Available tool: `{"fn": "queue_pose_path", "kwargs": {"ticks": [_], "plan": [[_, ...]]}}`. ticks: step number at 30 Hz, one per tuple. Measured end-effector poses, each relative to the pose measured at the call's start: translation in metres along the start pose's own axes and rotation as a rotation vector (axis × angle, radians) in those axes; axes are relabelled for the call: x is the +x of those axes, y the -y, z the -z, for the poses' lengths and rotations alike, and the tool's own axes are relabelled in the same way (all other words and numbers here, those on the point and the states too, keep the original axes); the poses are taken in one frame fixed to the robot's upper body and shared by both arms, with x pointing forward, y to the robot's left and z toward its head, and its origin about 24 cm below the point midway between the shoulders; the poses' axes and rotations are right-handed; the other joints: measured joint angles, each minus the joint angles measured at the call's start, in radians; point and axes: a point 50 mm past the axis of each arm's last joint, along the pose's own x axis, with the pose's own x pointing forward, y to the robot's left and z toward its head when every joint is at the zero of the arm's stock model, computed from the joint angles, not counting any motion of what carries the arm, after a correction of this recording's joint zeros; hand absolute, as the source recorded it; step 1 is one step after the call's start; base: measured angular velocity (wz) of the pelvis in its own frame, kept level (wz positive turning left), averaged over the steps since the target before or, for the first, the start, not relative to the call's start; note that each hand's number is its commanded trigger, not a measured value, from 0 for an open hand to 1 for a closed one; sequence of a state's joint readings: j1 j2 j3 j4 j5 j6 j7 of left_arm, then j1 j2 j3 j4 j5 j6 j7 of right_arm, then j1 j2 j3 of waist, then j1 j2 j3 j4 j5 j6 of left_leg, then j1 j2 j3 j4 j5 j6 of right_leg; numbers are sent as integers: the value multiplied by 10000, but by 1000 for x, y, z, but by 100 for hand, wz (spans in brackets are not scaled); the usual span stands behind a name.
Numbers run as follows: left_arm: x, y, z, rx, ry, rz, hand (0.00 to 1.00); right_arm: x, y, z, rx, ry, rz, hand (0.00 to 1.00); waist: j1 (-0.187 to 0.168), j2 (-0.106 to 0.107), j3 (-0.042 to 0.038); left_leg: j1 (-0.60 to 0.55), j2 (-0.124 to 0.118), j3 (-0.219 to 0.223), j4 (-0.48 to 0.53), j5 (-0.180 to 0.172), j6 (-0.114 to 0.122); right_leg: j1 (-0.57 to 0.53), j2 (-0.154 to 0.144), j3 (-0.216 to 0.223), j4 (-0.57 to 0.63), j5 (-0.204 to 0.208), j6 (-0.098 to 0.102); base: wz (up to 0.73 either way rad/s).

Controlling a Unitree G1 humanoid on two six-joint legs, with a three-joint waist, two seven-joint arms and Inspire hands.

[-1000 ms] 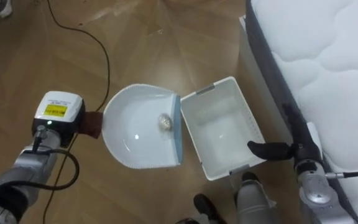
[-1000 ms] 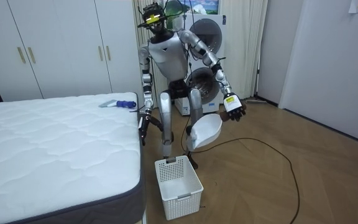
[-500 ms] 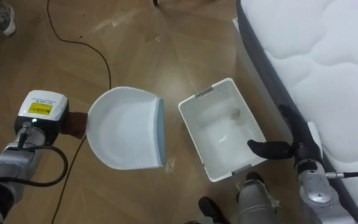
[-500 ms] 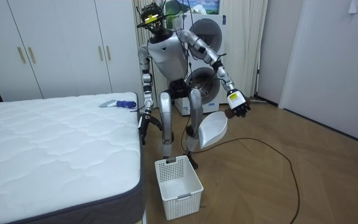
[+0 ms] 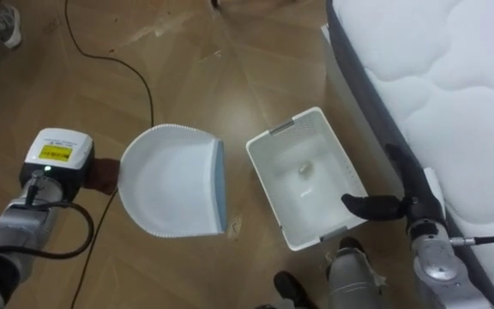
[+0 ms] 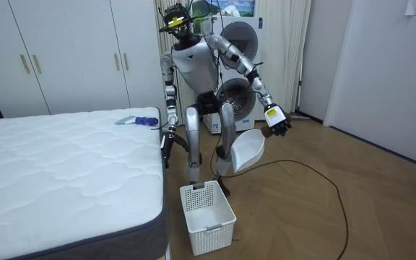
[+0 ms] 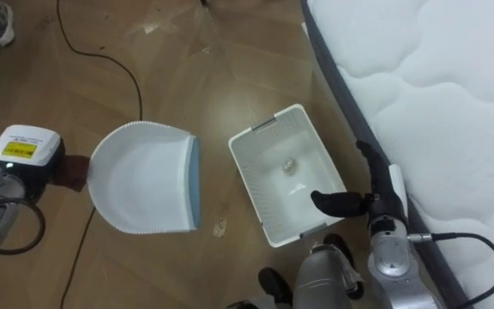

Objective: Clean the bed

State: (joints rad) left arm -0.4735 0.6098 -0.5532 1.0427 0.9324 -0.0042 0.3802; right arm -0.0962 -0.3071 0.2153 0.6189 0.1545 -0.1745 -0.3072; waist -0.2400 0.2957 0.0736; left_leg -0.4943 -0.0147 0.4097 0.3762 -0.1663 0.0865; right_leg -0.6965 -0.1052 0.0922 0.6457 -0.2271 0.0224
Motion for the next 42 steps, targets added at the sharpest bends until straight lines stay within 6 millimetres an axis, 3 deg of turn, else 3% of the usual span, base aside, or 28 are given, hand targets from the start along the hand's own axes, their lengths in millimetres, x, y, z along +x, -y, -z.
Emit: {"fn": "queue_pose_path", "kwargs": {"ticks": [4, 7, 9, 11, 13, 15, 19, 21, 25, 28, 29, 31, 32, 33, 34, 35, 36, 37, 38, 39, 40, 41, 42], "plan": [[-1, 1, 0, -478, -77, -7, 100, -1, 0, 1, -2, -12, -6, 0, 27, -176, -6, 8, 0, -30, 158, -2, -1, 6, 26, 67, 94, -15, -2, -4], [-6, 6, 0, -919, -2, -251, 100, -2, -2, 2, -54, -42, -102, 0, 392, -442, -36, 24, 32, -143, 434, -260, -102, -6, 403, 556, 112, 22, 56, -47], [-16, 17, 1, -1436, -51, -260, 100, -5, -5, 7, -107, -177, -253, 0, 629, -599, -95, 115, 5, -817, 670, -467, -221, 183, 665, 801, -16, 134, 44, -61], [-25, 24, 2, -1832, -62, -372, 100, -10, -6, 13, -142, -367, -345, 0, 826, -768, -169, 391, -5, -1062, 619, -544, -289, 422, 837, 1012, -201, 232, 40, -54], [-32, 29, 5, -2245, -261, -600, 100, -12, -9, 16, -86, -478, -519, 0, 1009, -1042, -235, 650, -24, -1142, 549, -617, -331, 593, 977, 1246, -280, 276, 36, -53], [-37, 28, 4, -2679, -309, -1059, 100, -12, -9, 16, -44, -484, -542, 0, 1100, -1167, -274, 801, 33, -1404, 560, -673, -351, 919, 1133, 1287, -623, 431, 66, -20], [-37, 19, -8, -3088, 368, -1557, 100, -13, -6, 18, 145, -554, -300, 0, 1117, -1344, -362, 1421, 150, -1487, 401, -732, -342, 1745, 1245, 1268, -1214, 599, 106, -4], [-35, 11, -17, -3379, 647, -2026, 100, -16, -4, 20, 215, -587, -212, 0, 1132, -1602, -482, 1977, 181, -1428, 181, -758, -340, 2292, 1260, 1272, -1491, 629, 116, -12], [-39, 3, -28, -4182, 810, -2709, 100, -22, 9, 20, 567, -429, 327, 0, 1218, -1737, -569, 2605, 364, -995, -21, -932, -338, 2817, 1412, 1433, -2027, 837, 122, -41], [-50, 6, -32, -4690, 667, -2915, 100, -27, 18, 20, 667, -304, 672, 0, 1516, -1871, -595, 3300, 460, -90, -300, -1068, -354, 2981, 1474, 1268, -2176, 1031, 55, -98], [-57, 11, -32, -4944, 462, -2870, 100, -28, 16, 20, 659, -298, 609, 0, 1639, -1929, -610, 3505, 494, 285, -349, -1102, -350, 3025, 1486, 1029, -2398, 1275, -28, -136], [-62, 15, -37, -5335, 303, -2835, 100, -27, 11, 19, 528, -243, 473, 0, 1659, -1956, -623, 3469, 499, 71, -429, -951, -101, 3476, 1697, 1542, -3613, 2088, 81, -129], [-64, 15, -38, -5606, 190, -2946, 100, -26, 4, 15, 606, -151, 339, 0, 1901, -1934, -665, 3421, 883, 561, -816, -881, -28, 3730, 1808, 1022, -4568, 2809, -109, -130], [-61, 11, -45, -6045, 199, -3038, 100, -27, 0, 15, 1144, -299, 450, 0, 2094, -2073, -663, 3594, 1094, 1297, -921, -949, -192, 3646, 1526, -1188, -3126, 1686, -490, -132], [-60, 10, -52, -6308, 237, -3056, 100, -27, -1, 16, 1384, -408, 533, 0, 2270, -2155, -679, 3720, 1088, 1695, -1032, -938, -197, 3718, 1253, -2167, -2340, 1113, -659, -135], [-61, 11, -67, -6928, 278, -2962, 100, -26, -1, 14, 1629, -405, 669, 0, 2548, -2279, -658, 4028, 1054, 2562, -1053, -941, -192, 4124, 560, -3501, -1282, 342, -739, -144], [-64, 15, -76, -7289, 316, -2789, 100, -25, -3, 11, 1602, -301, 702, 0, 2779, -2390, -644, 4270, 1063, 3433, -1028, -945, -183, 4659, -121, -4130, -831, -10, -505, -146], [-65, 17, -79, -7458, 322, -2676, 100, -25, -5, 10, 1581, -241, 634, 0, 2902, -2434, -639, 4408, 1061, 3708, -1019, -949, -177, 4927, -413, -4337, -803, -83, -391, -154], [-68, 21, -79, -7788, 208, -2474, 100, -27, -11, 9, 1551, -136, 411, 0, 3213, -2564, -657, 4611, 1057, 4138, -1025, -976, -140, 5376, -919, -4655, -921, -85, -260, -156], [-69, 23, -78, -8182, -9, -2348, 100, -29, -17, 8, 1606, -104, 160, 0, 3348, -2756, -615, 4679, 1040, 3961, -994, -1025, -69, 5606, -1289, -4766, -1302, -15, -43, -158], [-69, 24, -77, -8374, -164, -2273, 100, -28, -21, 7, 1597, -55, 11, 0, 3405, -2830, -570, 4653, 1027, 3481, -975, -1031, -60, 5612, -1291, -4765, -1533, -8, 127, -153], [-72, 30, -76, -8723, -468, -1998, 100, -29, -27, 4, 1527, 66, -296, 0, 3483, -2863, -553, 4442, 1050, 2123, -805, -1025, -70, 5635, -1059, -4810, -1988, 34, 171, -156], [-74, 34, -76, -8859, -580, -1685, 100, -29, -31, 0, 1467, 233, -555, 0, 3426, -2859, -562, 4041, 1218, 1239, -129, -1033, -106, 5906, -813, -4612, -2674, 174, 223, -141]]}}
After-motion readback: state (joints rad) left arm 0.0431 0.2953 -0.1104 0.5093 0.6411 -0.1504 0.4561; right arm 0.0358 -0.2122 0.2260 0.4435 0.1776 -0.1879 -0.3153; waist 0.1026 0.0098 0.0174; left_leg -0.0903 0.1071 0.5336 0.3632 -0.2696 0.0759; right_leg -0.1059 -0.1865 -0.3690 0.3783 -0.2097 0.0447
